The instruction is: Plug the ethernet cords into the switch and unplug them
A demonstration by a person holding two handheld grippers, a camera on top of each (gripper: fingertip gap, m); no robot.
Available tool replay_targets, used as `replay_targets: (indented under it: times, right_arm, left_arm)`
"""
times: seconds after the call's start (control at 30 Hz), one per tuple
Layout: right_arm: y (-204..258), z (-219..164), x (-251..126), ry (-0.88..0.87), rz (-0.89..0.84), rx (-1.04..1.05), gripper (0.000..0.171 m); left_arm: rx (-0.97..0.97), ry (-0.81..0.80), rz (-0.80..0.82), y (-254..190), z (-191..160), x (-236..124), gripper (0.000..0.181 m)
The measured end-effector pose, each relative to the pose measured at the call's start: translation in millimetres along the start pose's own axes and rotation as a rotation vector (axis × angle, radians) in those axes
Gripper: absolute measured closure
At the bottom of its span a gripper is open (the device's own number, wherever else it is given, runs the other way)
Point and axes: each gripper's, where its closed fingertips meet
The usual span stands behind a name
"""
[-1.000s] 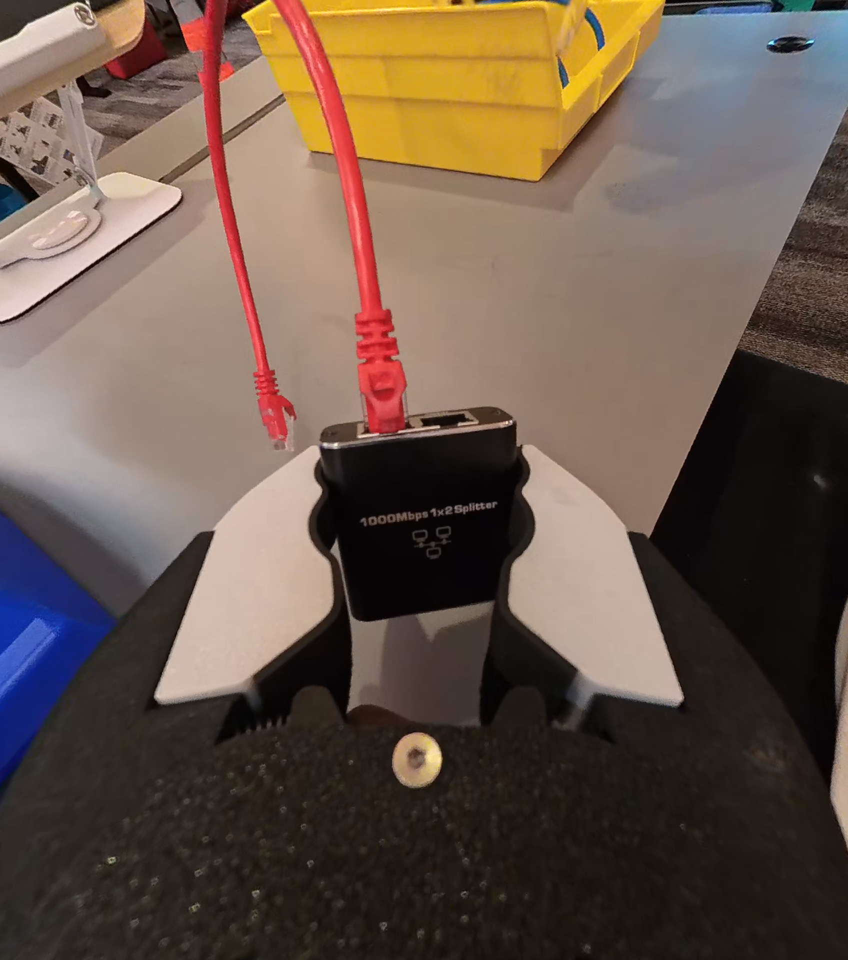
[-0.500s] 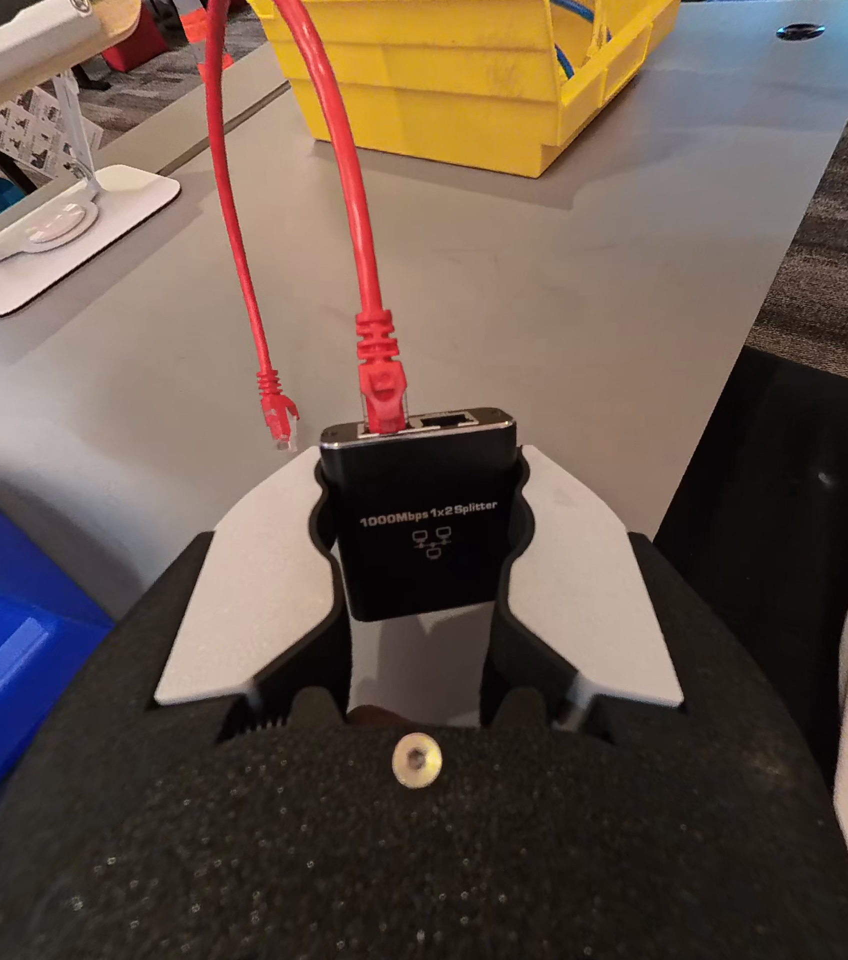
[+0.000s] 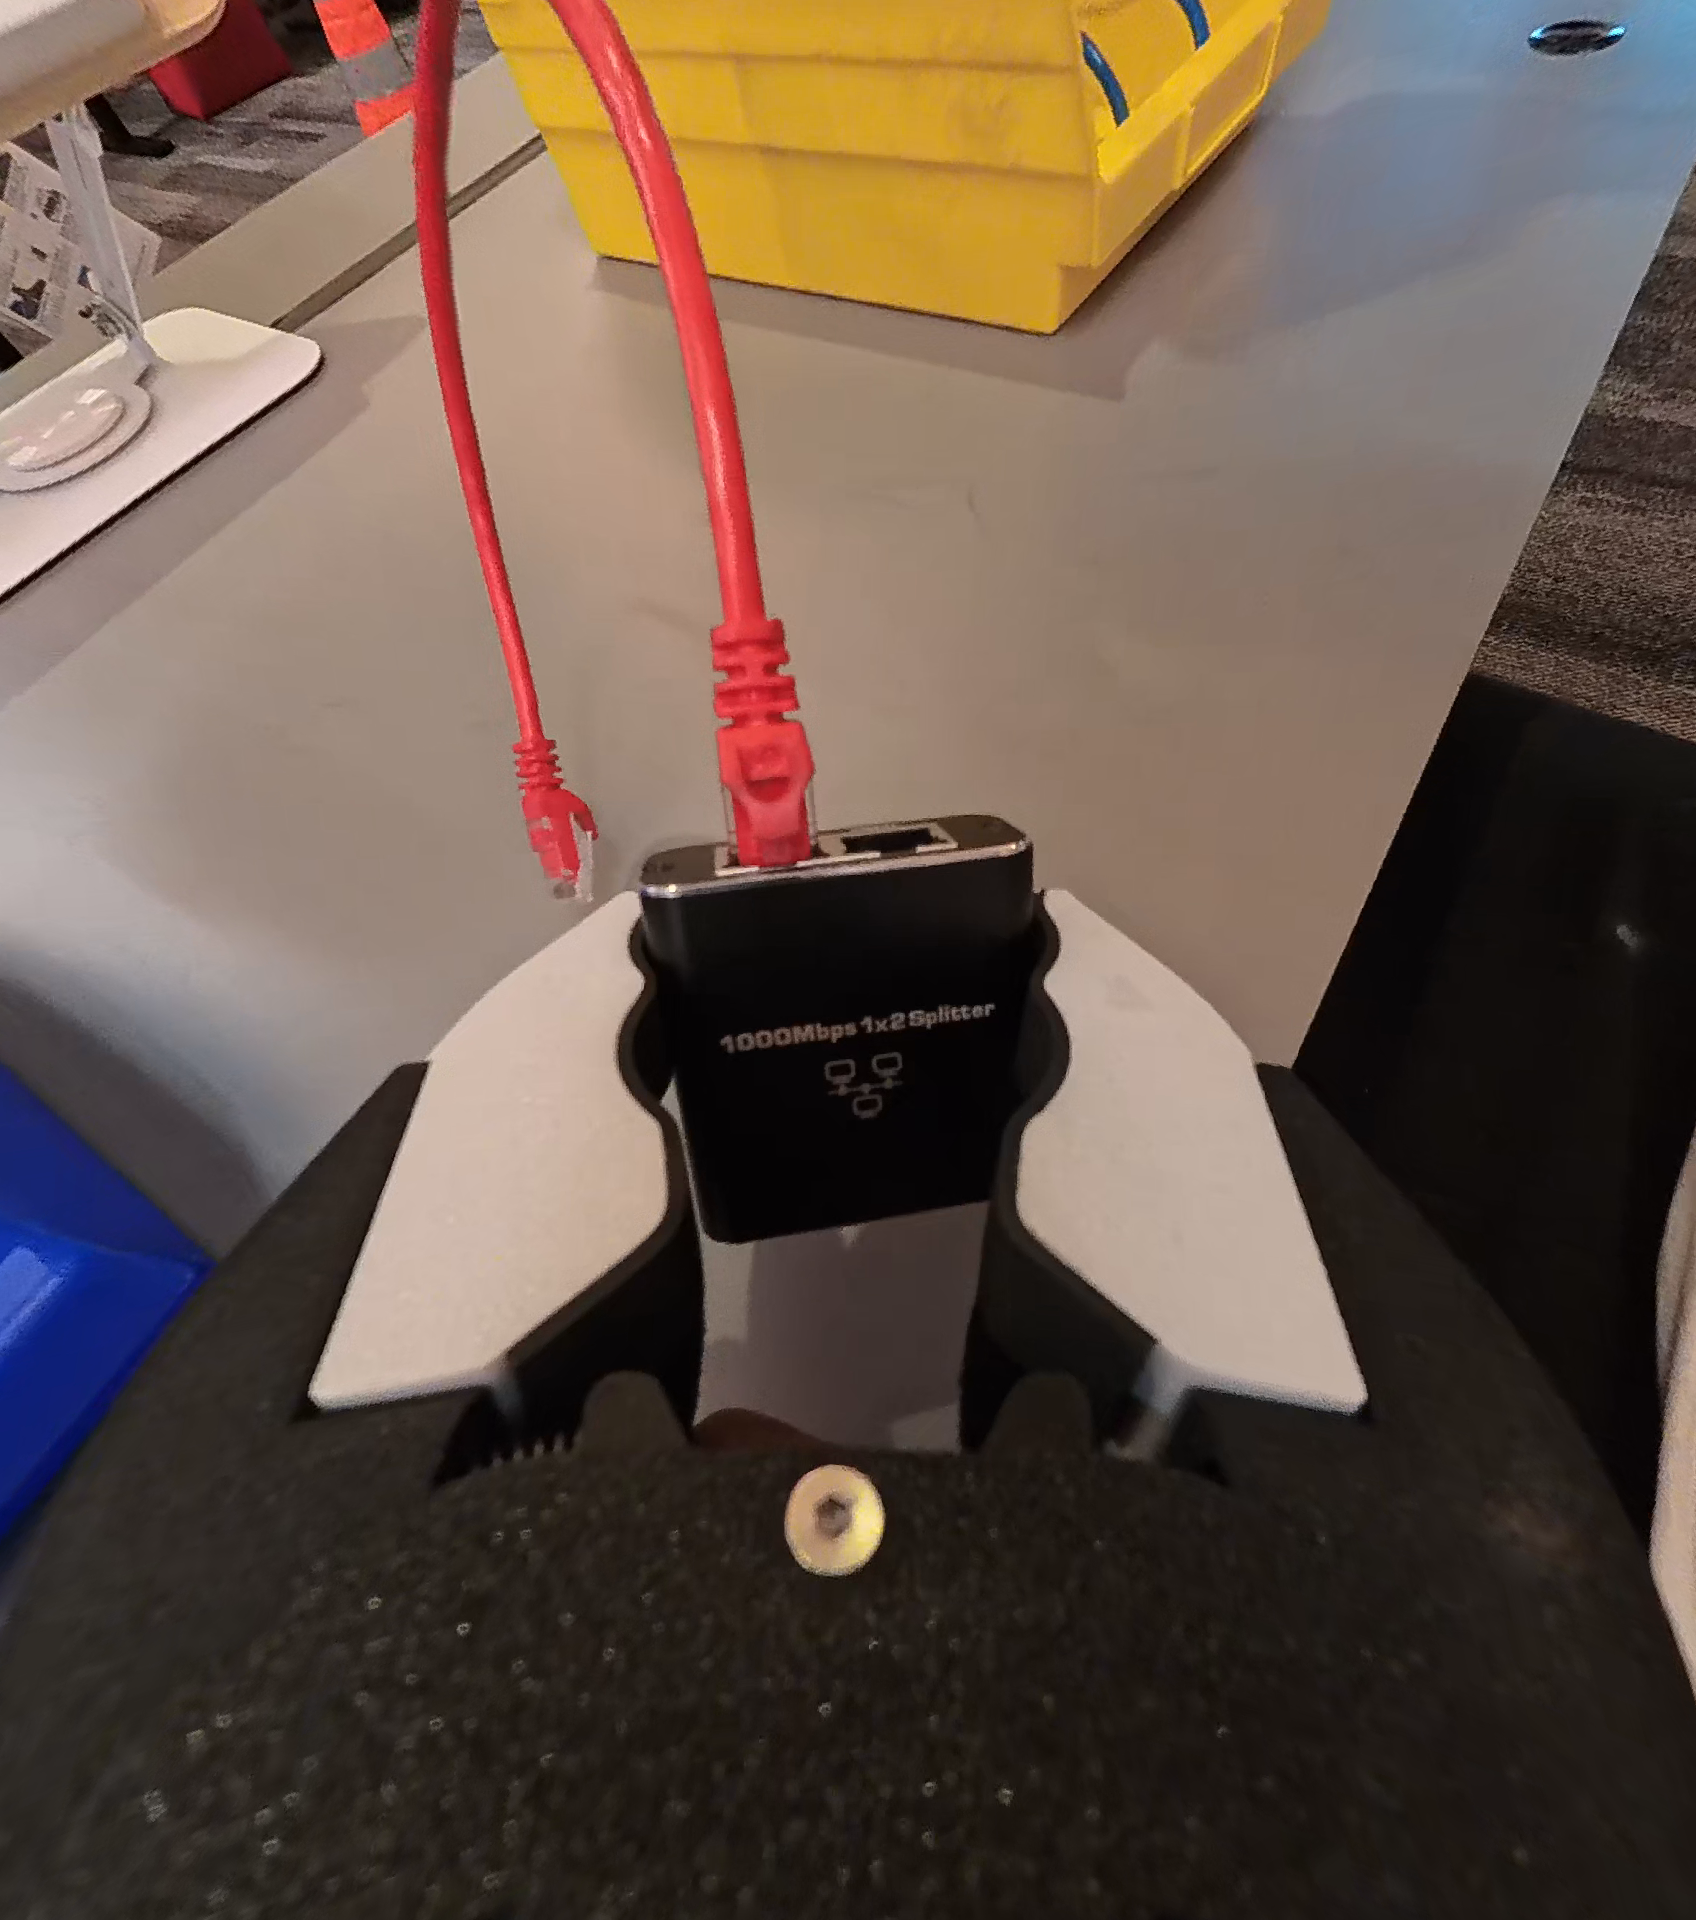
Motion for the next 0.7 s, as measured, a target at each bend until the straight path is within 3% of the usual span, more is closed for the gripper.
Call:
replay_targets:
  times: [0.33, 0.63, 0.7]
  right_arm:
    - [39.9, -37.8, 82.9, 0.309, 0.111, 0.027, 0.164]
    - [39.8, -38.6, 92.5, 0.353, 0.027, 0.007, 0.163]
    - [40.4, -37.4, 88.5, 0.329, -0.005, 0.036, 0.147]
  left_arm:
    - [0.008, 0.005, 0.001, -1.9, -0.5, 0.0, 0.117]
    - [0.015, 0.003, 0.002, -2.3, -0.9, 1.2, 0.117]
    - [0.026, -0.008, 0.011, -2.1, 1.2, 0.1, 0.117]
Point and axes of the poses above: each gripper's, where its closed fingertips meet, x out along the fingers, z out of its top, y = z × x across the jaws, and after that the axes turned 15 degrees about -x, right-handed
